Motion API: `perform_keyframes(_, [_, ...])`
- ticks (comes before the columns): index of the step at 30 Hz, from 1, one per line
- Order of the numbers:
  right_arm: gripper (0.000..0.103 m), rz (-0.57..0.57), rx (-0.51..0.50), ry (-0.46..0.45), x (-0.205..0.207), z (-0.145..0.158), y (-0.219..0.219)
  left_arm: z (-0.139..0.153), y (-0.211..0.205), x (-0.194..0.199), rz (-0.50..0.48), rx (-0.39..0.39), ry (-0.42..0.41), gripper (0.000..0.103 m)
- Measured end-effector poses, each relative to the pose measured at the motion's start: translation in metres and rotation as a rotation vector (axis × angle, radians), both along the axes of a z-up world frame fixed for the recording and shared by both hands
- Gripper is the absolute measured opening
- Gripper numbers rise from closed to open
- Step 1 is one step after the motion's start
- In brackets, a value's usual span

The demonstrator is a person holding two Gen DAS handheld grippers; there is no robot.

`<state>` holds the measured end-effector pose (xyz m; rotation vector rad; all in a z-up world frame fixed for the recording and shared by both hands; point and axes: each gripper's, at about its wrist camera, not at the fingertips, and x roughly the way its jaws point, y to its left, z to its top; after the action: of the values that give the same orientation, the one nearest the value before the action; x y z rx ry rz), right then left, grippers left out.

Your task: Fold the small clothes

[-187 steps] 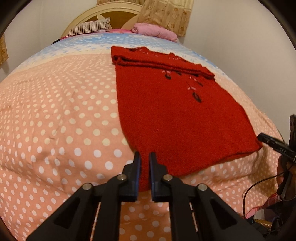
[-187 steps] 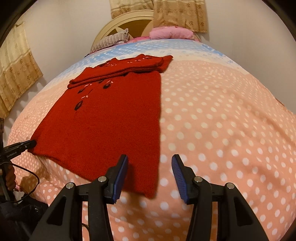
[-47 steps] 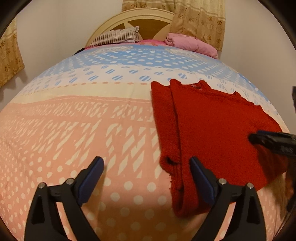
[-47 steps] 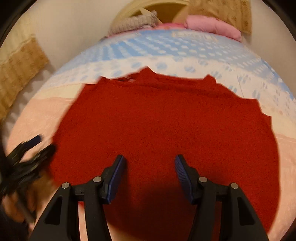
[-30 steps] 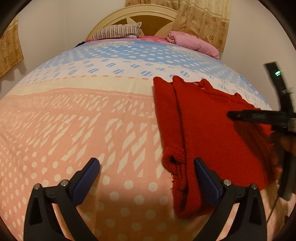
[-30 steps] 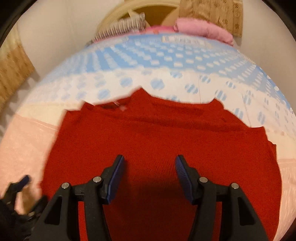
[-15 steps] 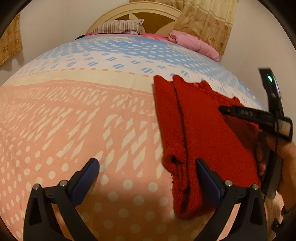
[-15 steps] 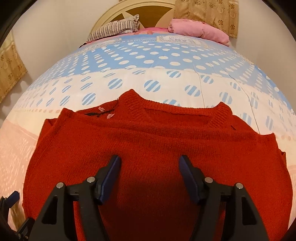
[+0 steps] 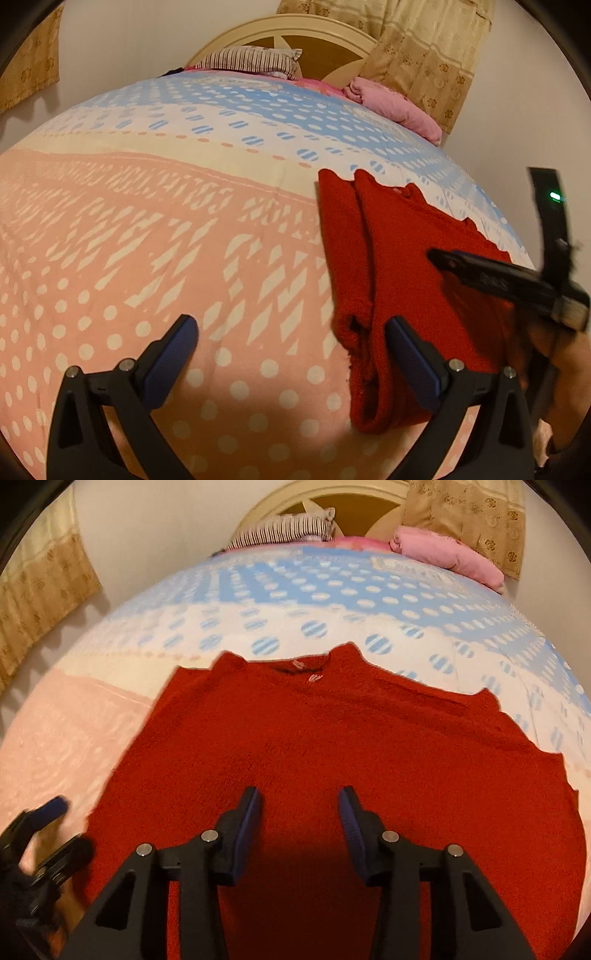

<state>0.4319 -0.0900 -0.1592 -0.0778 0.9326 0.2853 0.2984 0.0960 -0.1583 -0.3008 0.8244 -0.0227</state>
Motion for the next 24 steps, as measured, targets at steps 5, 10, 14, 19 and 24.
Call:
perform_keyframes(5, [0.046,-0.046,0.054,0.010,0.018,0.002,-0.007,0.000,0.002,-0.001,0.005,-0.022,-0.007,0.103])
perform_keyframes(10, [0.047,-0.016,0.109,-0.036,-0.032,0.025,-0.038,0.000,0.005,-0.003,0.014,-0.037,-0.018,0.103])
perform_keyframes(14, [0.047,-0.073,0.119,-0.086,-0.078,0.041,-0.101,0.000,-0.001,-0.002,0.011,-0.002,-0.008,0.103])
perform_keyframes(19, [0.047,-0.177,0.086,0.003,-0.098,0.004,-0.165,-0.001,-0.007,0.001,0.002,0.038,0.013,0.103])
perform_keyframes(24, [0.048,-0.164,0.169,-0.057,-0.109,0.003,-0.175,-0.002,-0.010,0.002,0.000,0.073,0.026,0.103])
